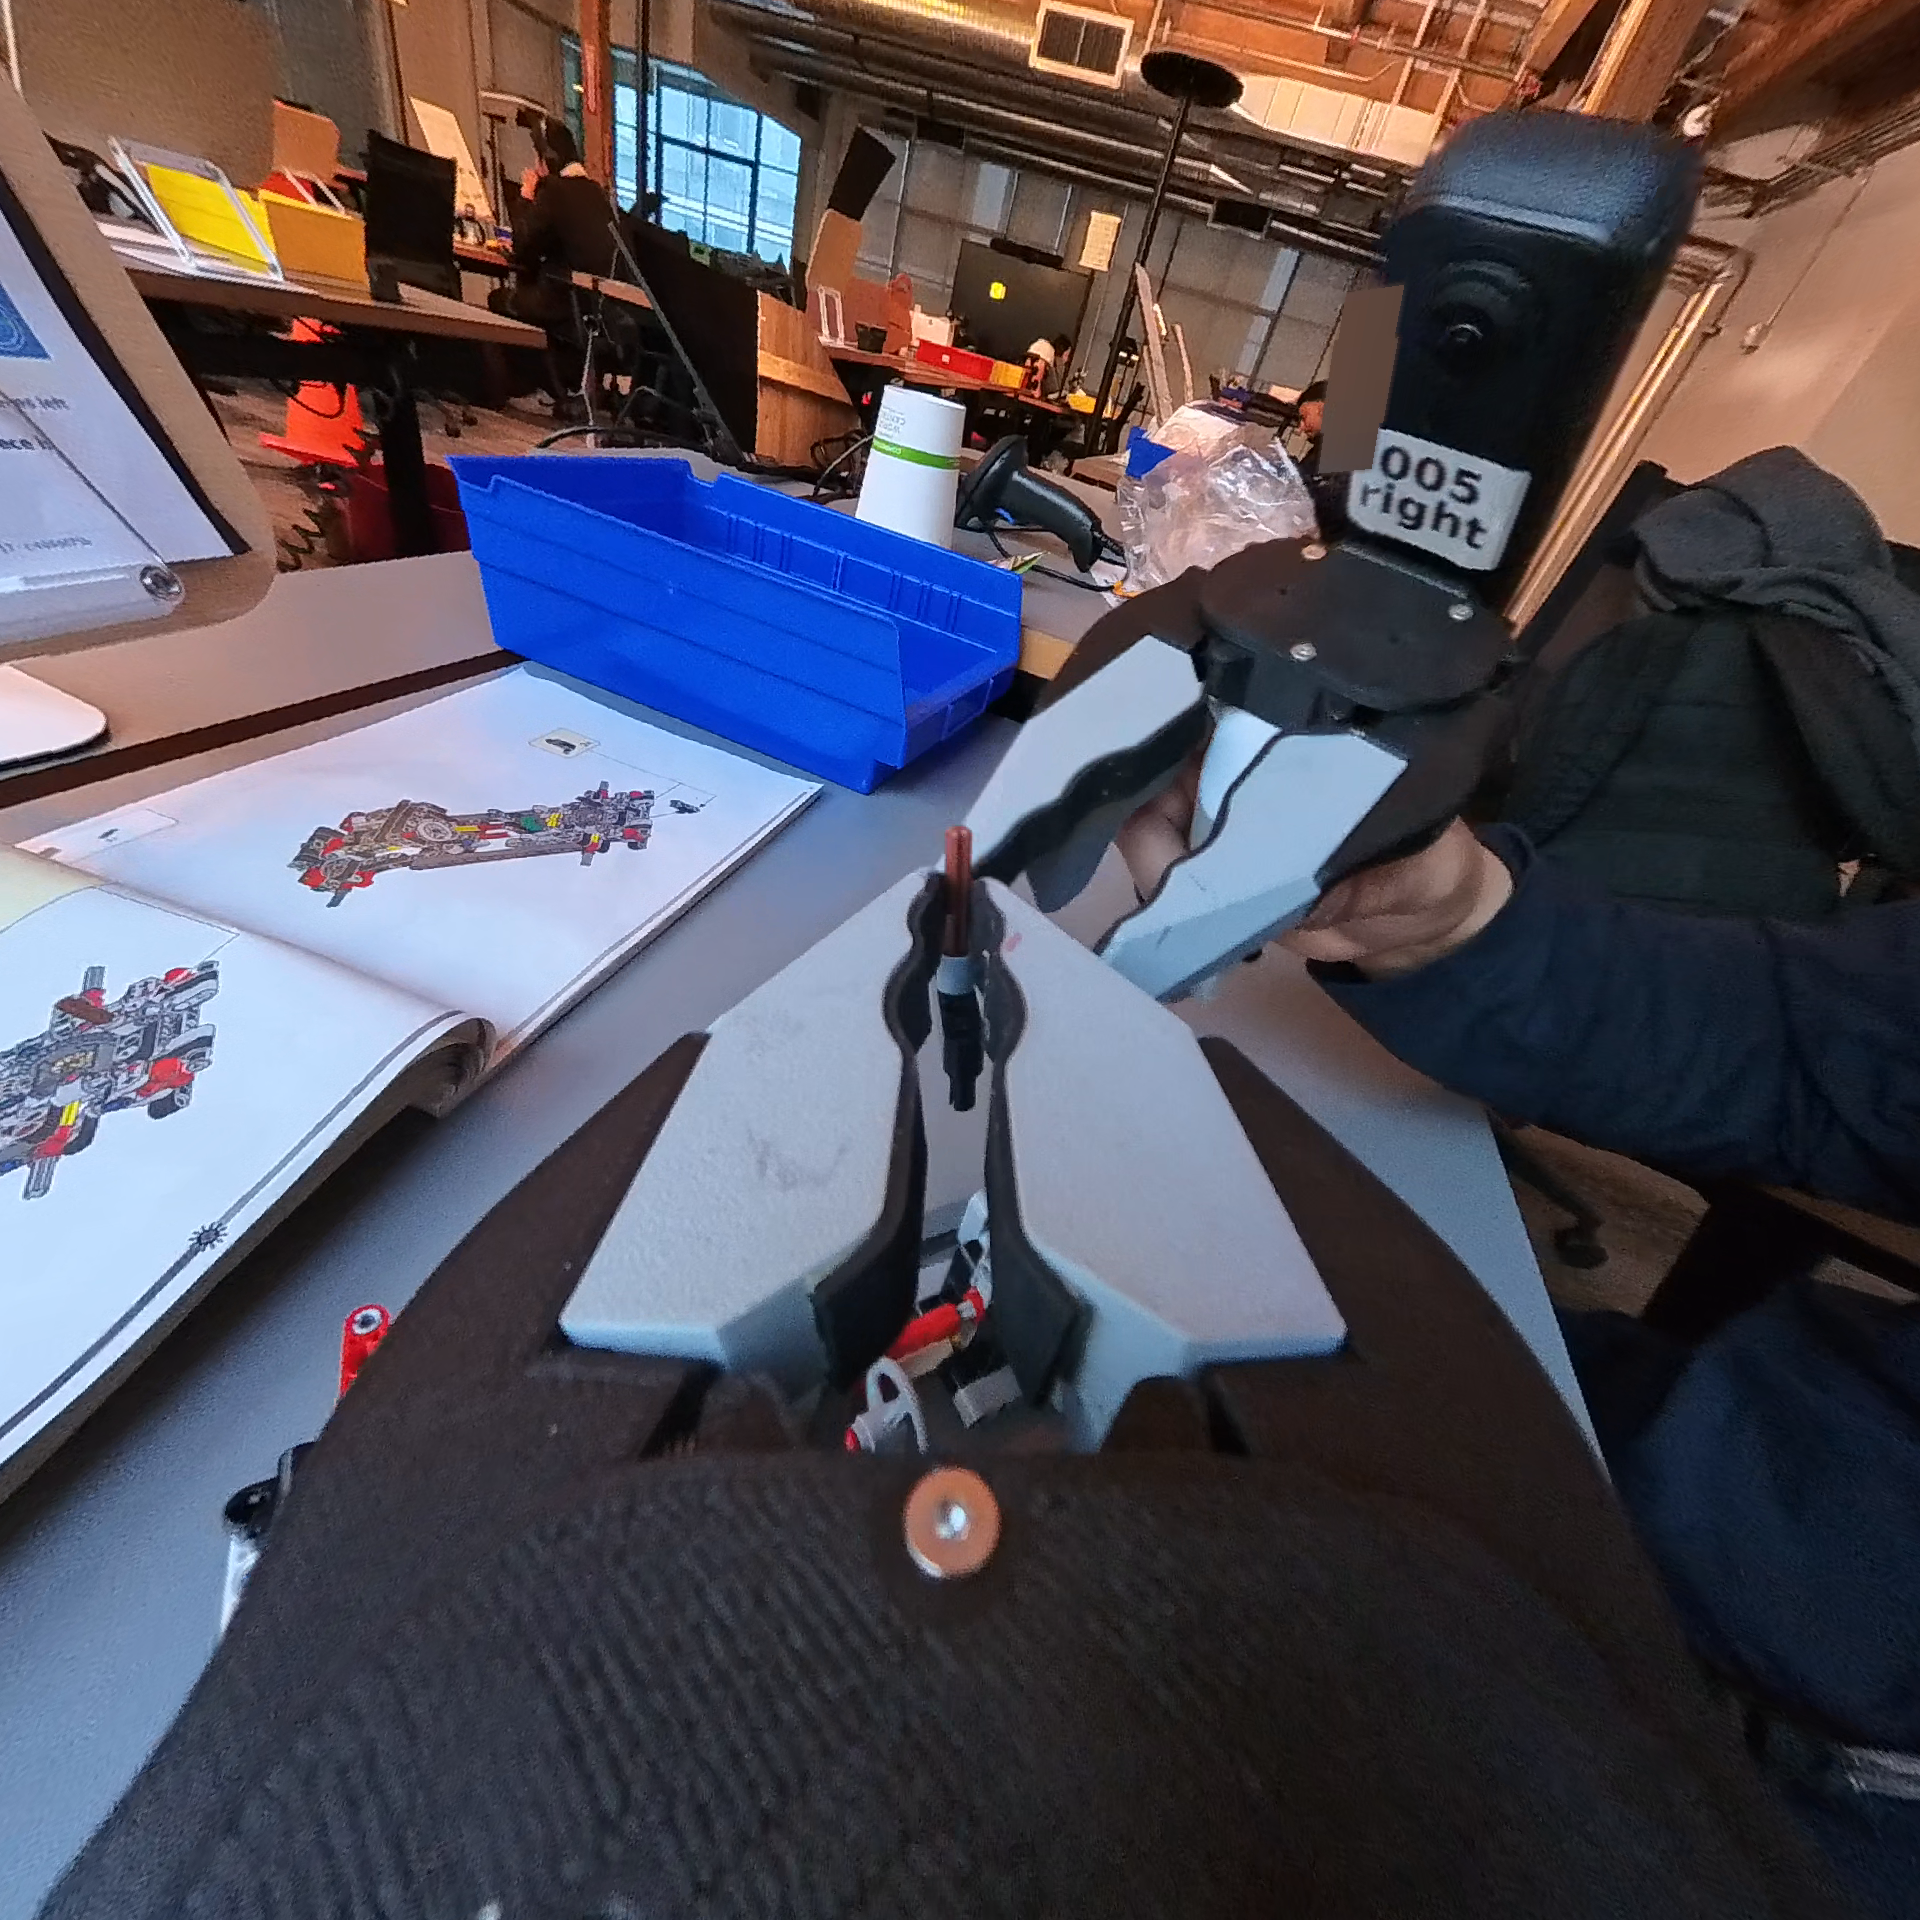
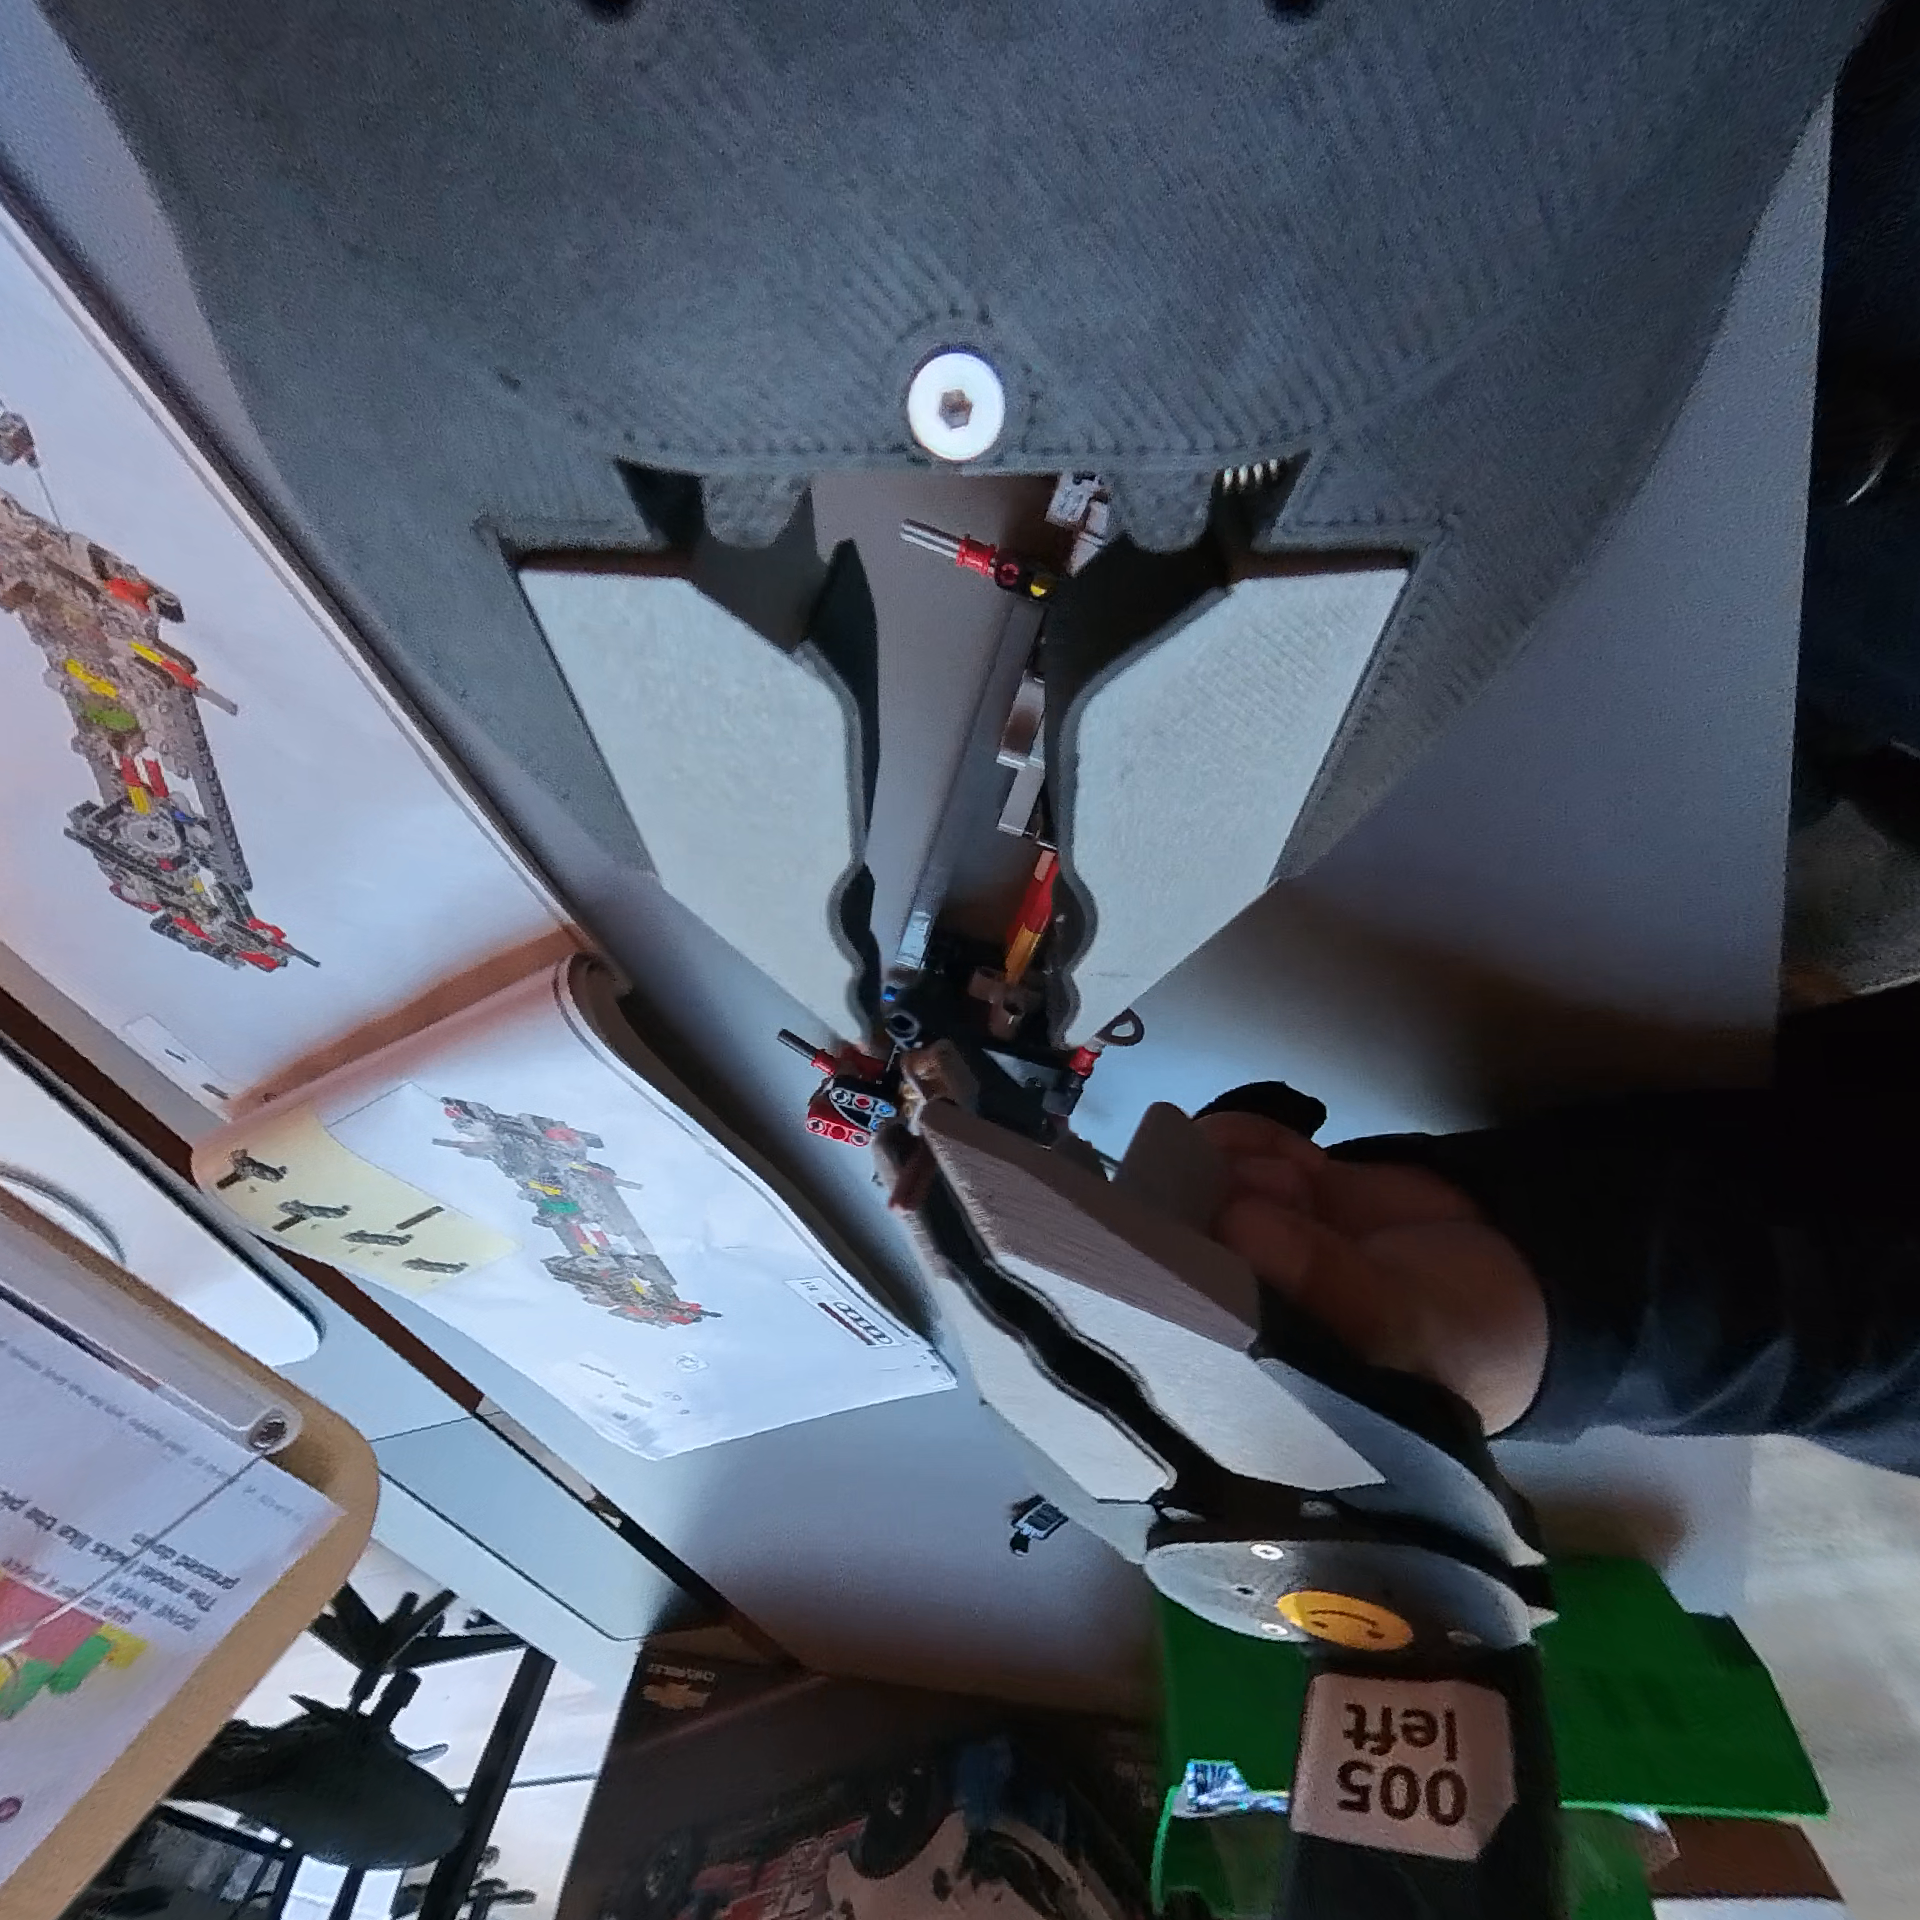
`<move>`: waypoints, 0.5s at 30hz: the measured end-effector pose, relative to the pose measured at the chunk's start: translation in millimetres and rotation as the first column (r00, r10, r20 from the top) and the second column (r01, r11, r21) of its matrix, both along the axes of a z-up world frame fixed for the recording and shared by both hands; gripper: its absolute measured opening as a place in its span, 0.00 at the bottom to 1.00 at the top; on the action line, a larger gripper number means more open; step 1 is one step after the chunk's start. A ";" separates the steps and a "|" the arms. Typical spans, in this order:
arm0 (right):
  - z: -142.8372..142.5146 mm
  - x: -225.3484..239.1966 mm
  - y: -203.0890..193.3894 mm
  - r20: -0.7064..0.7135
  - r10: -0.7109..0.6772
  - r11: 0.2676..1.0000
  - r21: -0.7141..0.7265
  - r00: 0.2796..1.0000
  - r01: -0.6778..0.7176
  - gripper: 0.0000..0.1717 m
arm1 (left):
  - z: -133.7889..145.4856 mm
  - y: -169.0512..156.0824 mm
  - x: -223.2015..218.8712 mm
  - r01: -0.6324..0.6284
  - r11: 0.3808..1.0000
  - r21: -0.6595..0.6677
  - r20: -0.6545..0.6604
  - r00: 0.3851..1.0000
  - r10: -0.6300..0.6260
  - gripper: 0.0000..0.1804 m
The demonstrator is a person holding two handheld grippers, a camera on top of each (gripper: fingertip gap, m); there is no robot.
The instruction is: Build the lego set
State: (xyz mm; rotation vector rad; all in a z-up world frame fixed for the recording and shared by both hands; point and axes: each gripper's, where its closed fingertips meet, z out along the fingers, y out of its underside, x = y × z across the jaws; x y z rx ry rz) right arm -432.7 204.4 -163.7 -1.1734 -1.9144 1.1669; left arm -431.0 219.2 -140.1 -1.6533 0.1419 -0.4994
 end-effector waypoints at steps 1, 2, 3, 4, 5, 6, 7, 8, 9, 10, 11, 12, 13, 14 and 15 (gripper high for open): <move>0.3 0.4 -1.5 -0.002 0.005 1.000 0.012 1.000 -0.005 0.17 | 0.4 -0.1 -0.5 -0.001 1.000 0.001 0.002 1.000 0.001 0.01; 1.0 1.0 -1.6 -0.010 0.003 1.000 0.031 1.000 -0.003 0.15 | 0.9 -0.3 -1.3 -0.003 1.000 0.002 0.005 1.000 0.003 0.01; 2.7 1.7 -2.0 -0.023 0.003 0.999 0.051 1.000 -0.002 0.13 | 1.3 -0.5 -2.4 -0.008 1.000 0.003 0.006 1.000 0.008 0.01; 4.9 2.8 -3.6 -0.036 0.007 0.998 0.065 0.999 -0.005 0.12 | 1.4 -0.6 -3.1 -0.011 1.000 0.002 0.004 1.000 0.011 0.01; 6.5 3.7 -5.4 -0.041 0.011 0.997 0.073 0.999 -0.008 0.11 | 1.2 -0.6 -2.8 -0.010 1.000 0.001 0.003 1.000 0.010 0.01; 6.6 4.4 -6.7 -0.036 0.011 0.996 0.083 0.999 -0.008 0.12 | 1.3 -0.6 -2.6 -0.011 1.000 0.001 0.004 1.000 0.011 0.01; 6.2 4.9 -7.9 -0.030 0.015 0.995 0.094 0.999 -0.012 0.13 | 1.4 -0.6 -2.7 -0.013 1.000 0.001 0.003 1.000 0.013 0.01; 6.1 5.1 -8.2 -0.027 0.014 0.994 0.106 1.000 -0.011 0.13 | 1.2 -0.6 -2.8 -0.016 1.000 0.001 0.000 1.000 0.016 0.01; 6.8 5.4 -8.3 -0.029 0.014 0.993 0.116 0.999 -0.010 0.12 | 1.4 -0.7 -2.9 -0.016 1.000 0.001 -0.001 1.000 0.016 0.01; 8.3 5.6 -8.3 -0.035 0.015 0.992 0.124 0.999 -0.010 0.12 | 1.9 -0.8 -3.0 -0.017 1.000 0.003 0.000 1.000 0.017 0.01; 10.1 5.5 -7.0 -0.042 0.008 0.992 0.129 0.999 -0.003 0.12 | 2.2 -0.9 -2.8 -0.016 1.000 0.003 0.000 1.000 0.016 0.01; 11.4 5.2 -4.8 -0.043 -0.004 0.991 0.132 0.999 0.009 0.12 | 2.1 -0.9 -2.6 -0.016 1.000 0.003 -0.002 1.000 0.016 0.01; 12.0 5.4 -3.6 -0.039 -0.010 0.991 0.132 0.999 0.015 0.12 | 1.8 -0.6 -2.6 -0.019 1.000 0.002 -0.005 1.000 0.019 0.01; 12.4 5.9 -4.0 -0.036 -0.008 0.991 0.132 0.999 0.013 0.13 | 1.2 -0.5 -2.2 -0.020 1.000 0.000 -0.010 1.000 0.020 0.01; 12.3 6.5 -4.8 -0.034 -0.007 0.990 0.137 0.999 0.012 0.13 | 1.0 -0.4 -1.7 -0.020 1.000 0.000 -0.014 1.000 0.020 0.01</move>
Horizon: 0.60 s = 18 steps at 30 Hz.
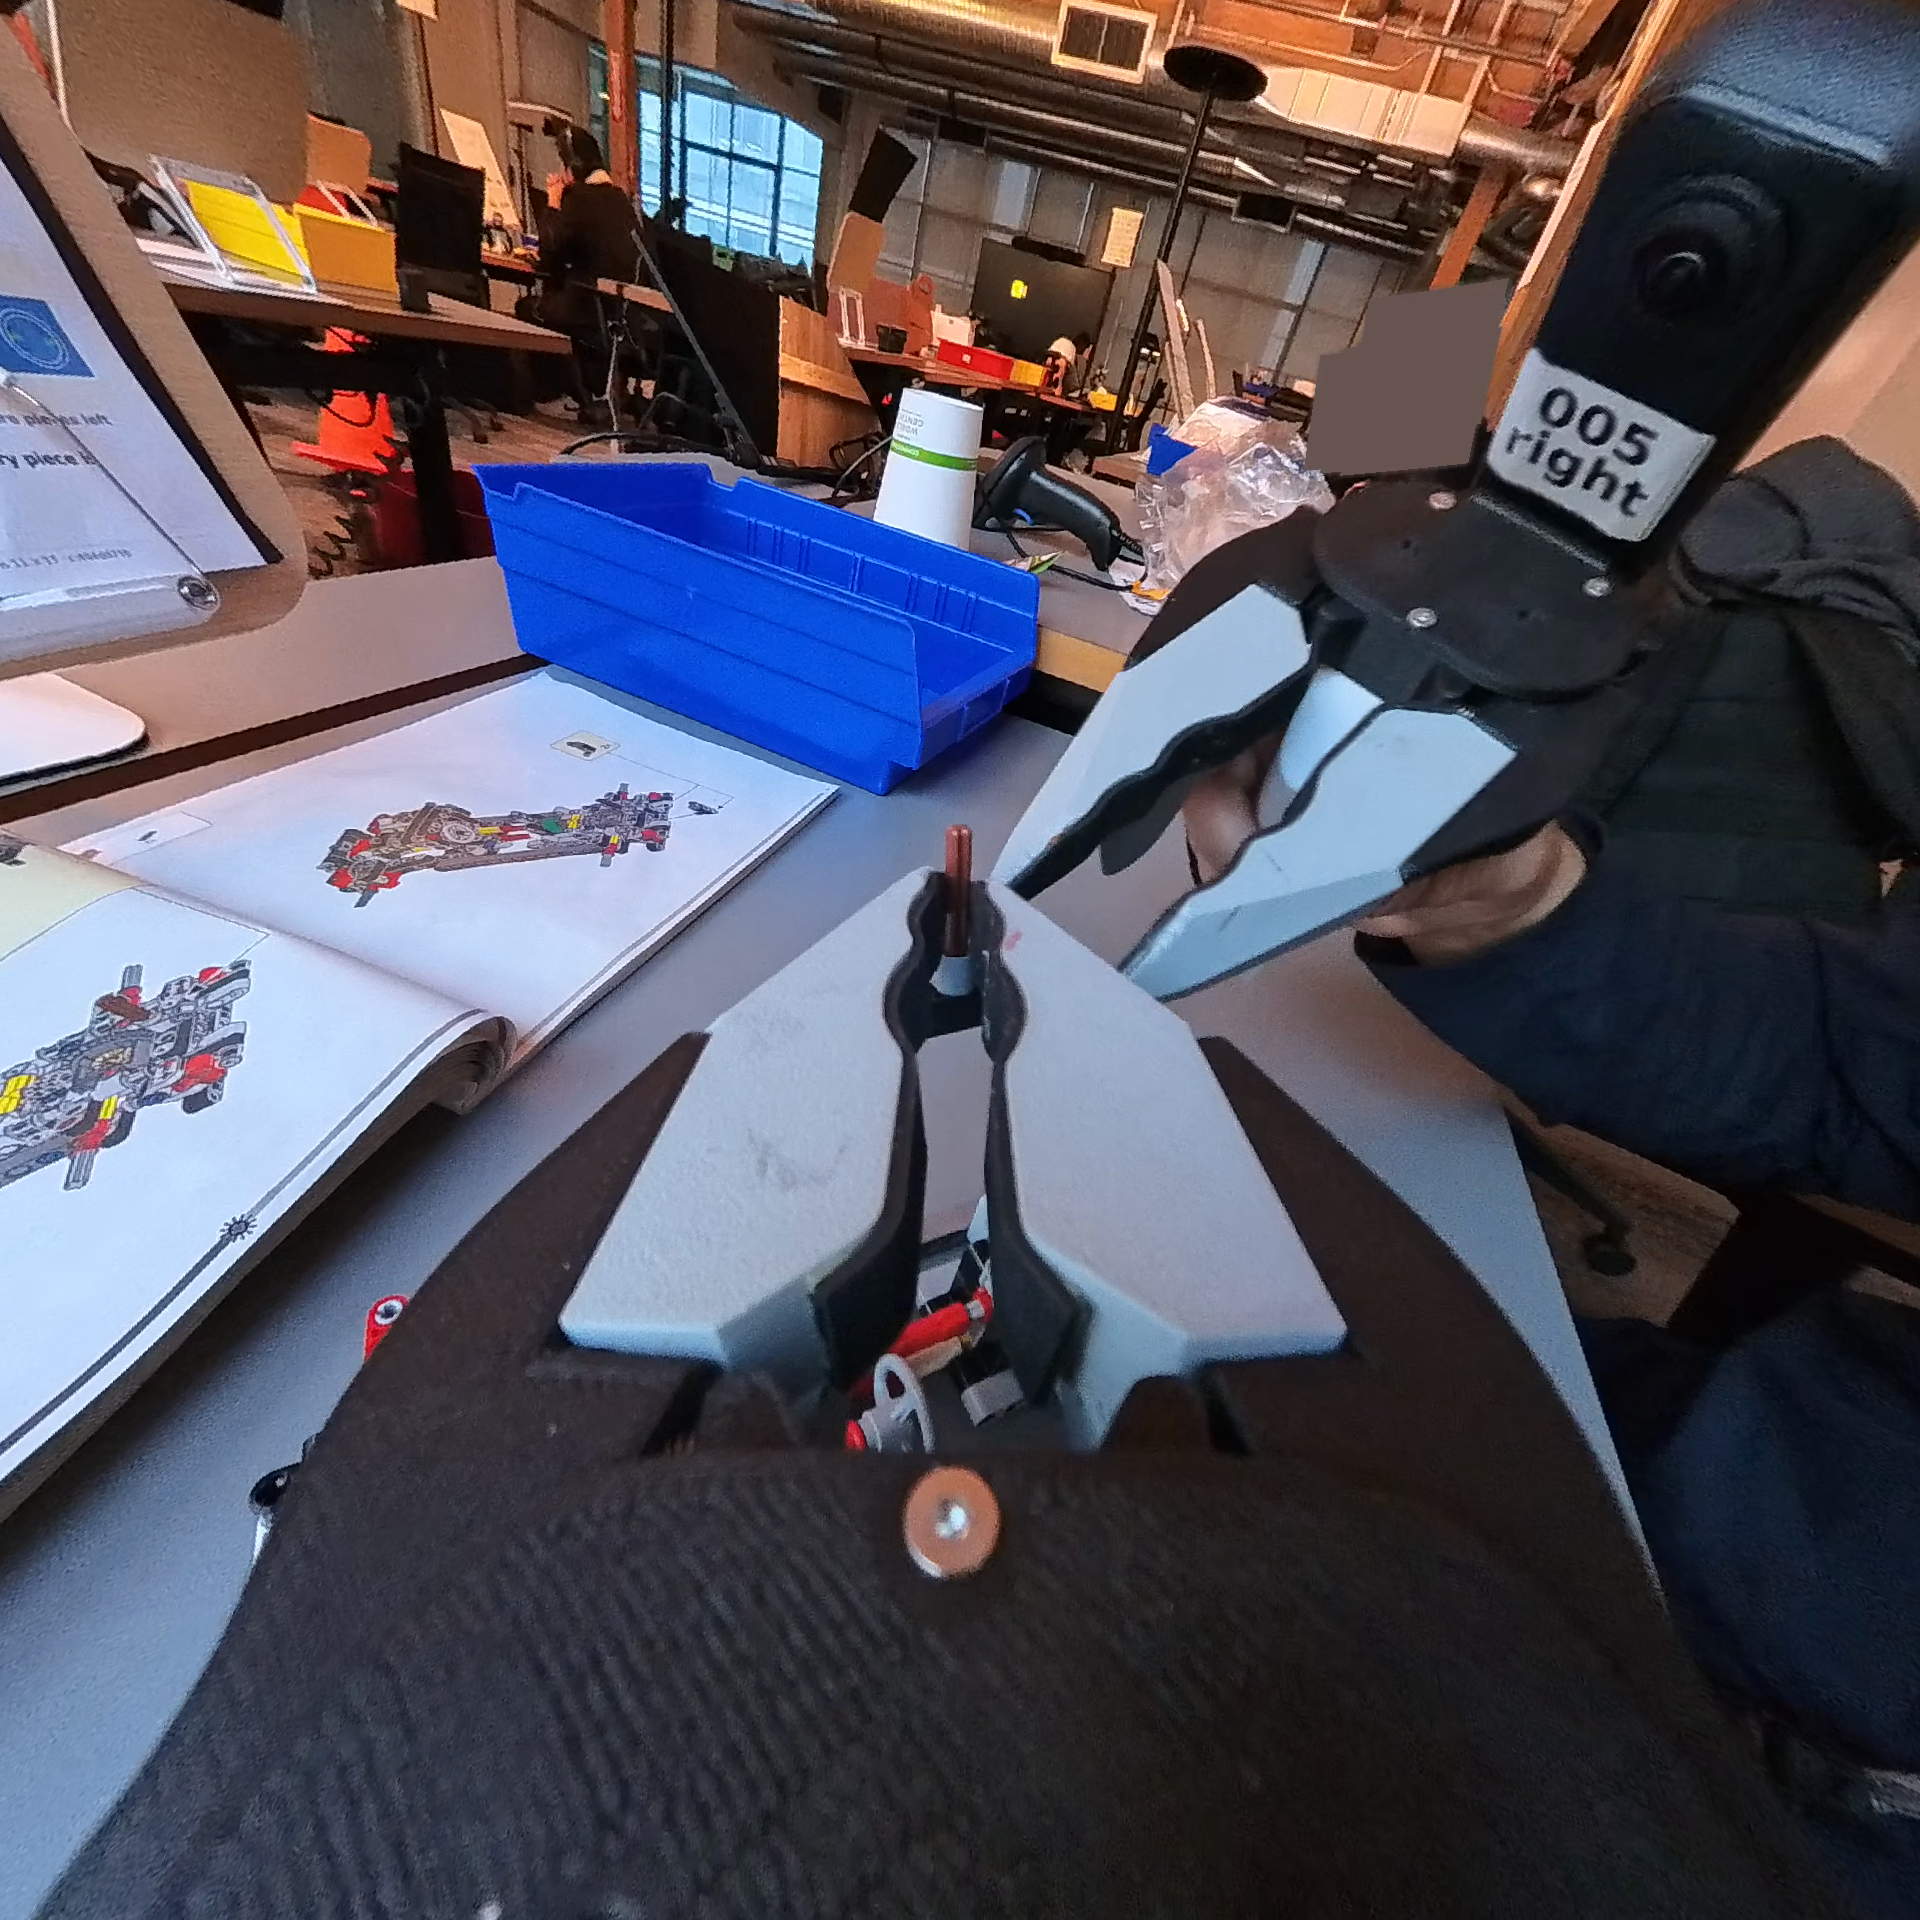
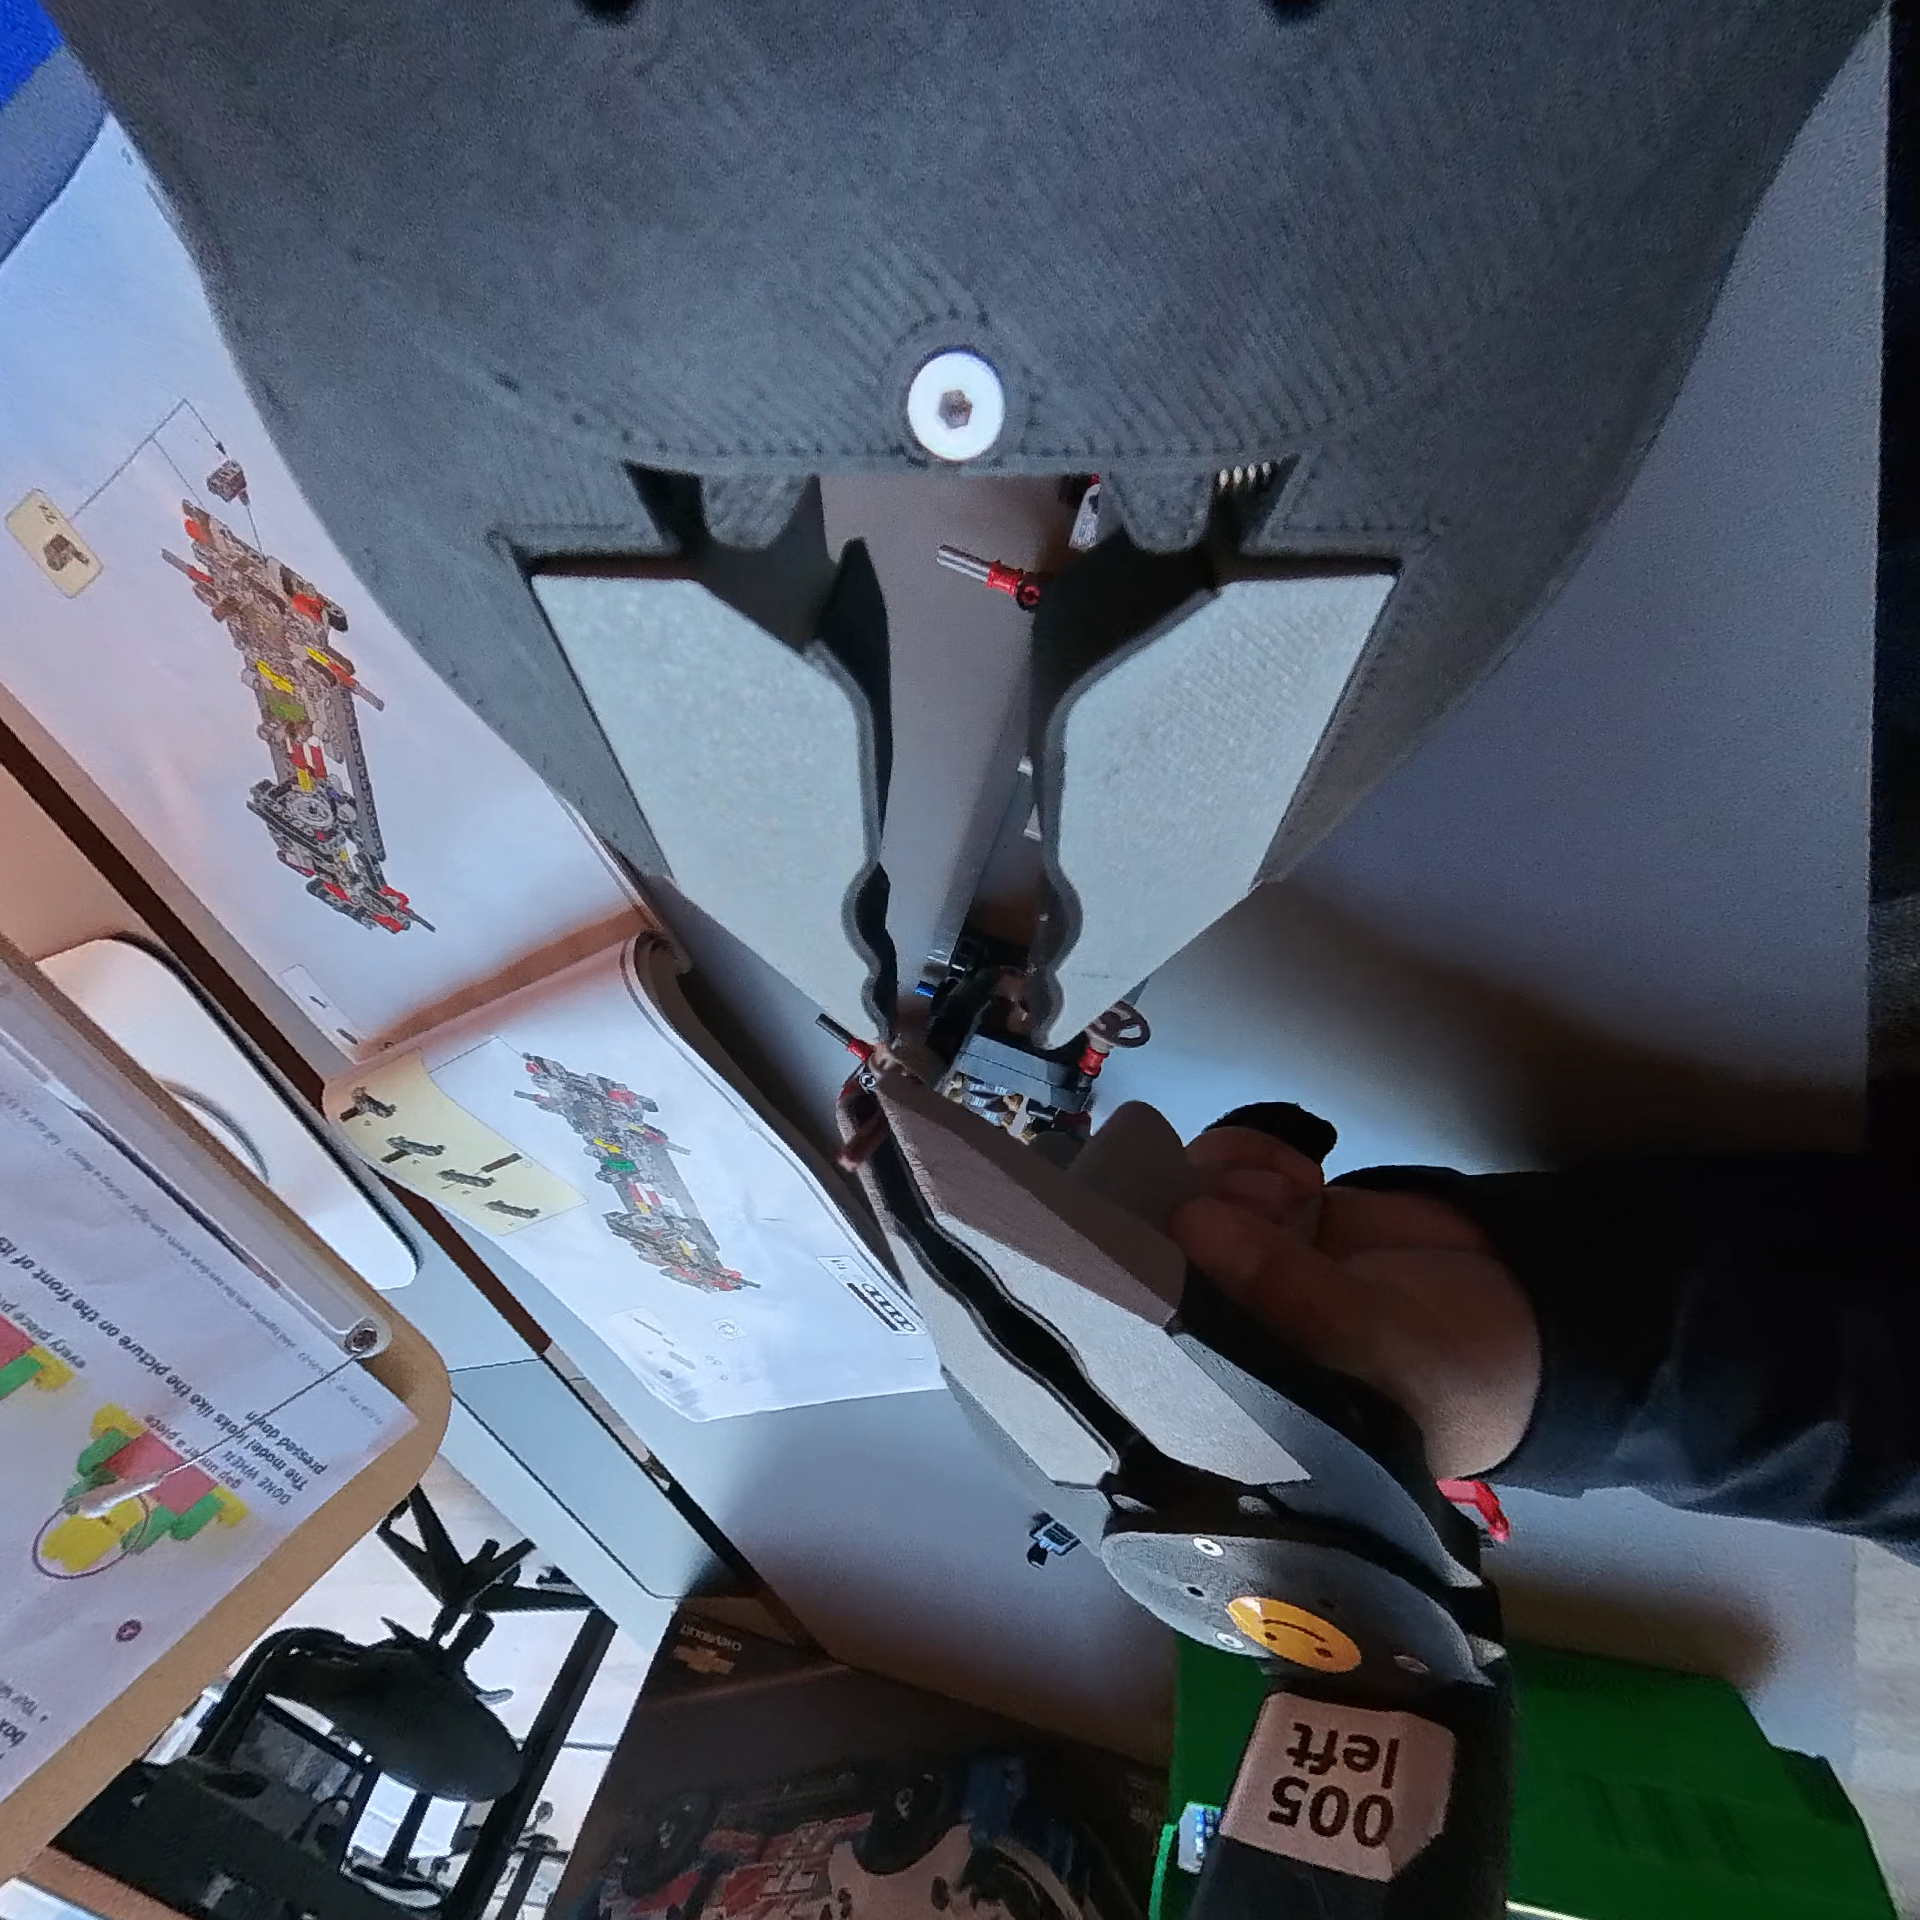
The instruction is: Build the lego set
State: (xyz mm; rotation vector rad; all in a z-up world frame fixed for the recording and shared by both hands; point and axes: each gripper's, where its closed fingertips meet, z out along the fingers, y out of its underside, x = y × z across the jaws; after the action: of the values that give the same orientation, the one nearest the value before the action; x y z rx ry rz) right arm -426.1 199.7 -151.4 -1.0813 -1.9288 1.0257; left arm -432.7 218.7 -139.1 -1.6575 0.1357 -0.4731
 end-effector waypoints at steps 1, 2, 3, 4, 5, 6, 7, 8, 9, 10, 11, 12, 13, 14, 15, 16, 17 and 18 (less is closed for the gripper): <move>-1.4 0.2 0.0 0.005 -0.004 1.000 0.014 1.000 0.004 0.13 | 0.0 0.0 0.7 0.002 1.000 0.000 0.000 1.000 -0.002 0.01; -4.1 -0.1 1.2 0.014 -0.015 0.999 0.036 1.000 0.014 0.13 | 0.0 0.1 1.1 0.002 1.000 -0.001 0.001 1.000 -0.002 0.01; -6.7 -0.5 2.9 0.019 -0.028 0.998 0.060 0.999 0.026 0.13 | 0.0 0.1 1.3 0.001 1.000 -0.001 0.000 1.000 -0.001 0.01; -8.0 -0.8 3.7 0.016 -0.035 0.996 0.081 0.999 0.033 0.13 | -0.2 0.1 1.2 0.000 1.000 -0.002 -0.002 1.000 0.000 0.01; -8.2 -1.1 3.2 0.008 -0.036 0.995 0.093 0.999 0.035 0.12 | -0.3 0.2 1.0 -0.002 1.000 -0.002 -0.004 1.000 0.002 0.01; -8.0 -1.2 2.9 0.002 -0.035 0.995 0.099 0.999 0.035 0.11 | -0.2 0.1 0.7 -0.003 1.000 -0.003 -0.004 1.000 0.003 0.01; -8.0 -1.2 3.0 0.001 -0.037 0.995 0.097 0.999 0.036 0.11 | -0.2 0.0 0.8 -0.002 1.000 -0.003 -0.002 1.000 0.002 0.01; -8.0 -1.1 3.1 0.004 -0.036 0.995 0.089 0.999 0.035 0.11 | 0.0 -0.1 0.4 -0.002 1.000 -0.003 0.001 1.000 0.002 0.01; -7.8 -0.9 3.1 0.007 -0.032 0.997 0.075 0.999 0.031 0.12 | 0.0 -0.1 0.2 -0.002 1.000 -0.003 0.002 1.000 0.002 0.01; -7.5 -0.3 3.2 0.008 -0.027 0.998 0.057 1.000 0.027 0.12 | -0.2 -0.2 0.3 0.000 1.000 -0.004 0.002 1.000 0.000 0.01; -6.9 0.5 3.4 0.009 -0.019 0.999 0.038 1.000 0.018 0.12 | -0.6 -0.4 0.8 0.004 1.000 -0.006 0.001 1.000 -0.004 0.01; -5.3 2.1 3.0 0.006 -0.002 1.000 0.016 1.000 0.002 0.13 | -1.1 -0.5 2.1 0.013 1.000 -0.009 0.000 1.000 -0.013 0.01; -2.7 4.0 2.7 -0.002 0.023 1.000 -0.005 1.000 -0.023 0.13 | -2.1 -1.0 4.5 0.029 0.999 -0.015 -0.001 1.000 -0.029 0.01; 0.0 6.0 4.1 -0.012 0.049 0.999 -0.018 0.999 -0.050 0.11 | -3.1 -1.5 6.8 0.043 0.999 -0.019 -0.006 0.999 -0.043 0.01; 2.3 7.4 8.4 -0.024 0.067 0.997 -0.028 0.997 -0.068 0.09 | -4.1 -2.2 10.2 0.064 0.998 -0.022 -0.015 0.998 -0.065 0.01; 5.2 8.3 13.3 -0.033 0.079 0.996 -0.046 0.996 -0.080 0.09 | -5.8 -3.4 14.8 0.095 0.995 -0.030 -0.024 0.995 -0.095 0.01; 8.9 10.2 15.0 -0.041 0.106 0.991 -0.079 0.994 -0.109 0.08 | -7.7 -4.0 17.9 0.113 0.993 -0.039 -0.035 0.993 -0.114 0.01; 13.5 12.4 14.6 -0.051 0.139 0.983 -0.116 0.989 -0.144 0.08 | -9.4 -4.0 19.5 0.118 0.992 -0.043 -0.047 0.992 -0.120 0.01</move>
State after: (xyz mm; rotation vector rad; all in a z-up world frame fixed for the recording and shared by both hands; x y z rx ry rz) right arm -413.7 214.2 -137.9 -0.9894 -1.9526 1.2466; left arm -413.1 214.7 -148.5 -1.7074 0.2648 -0.5284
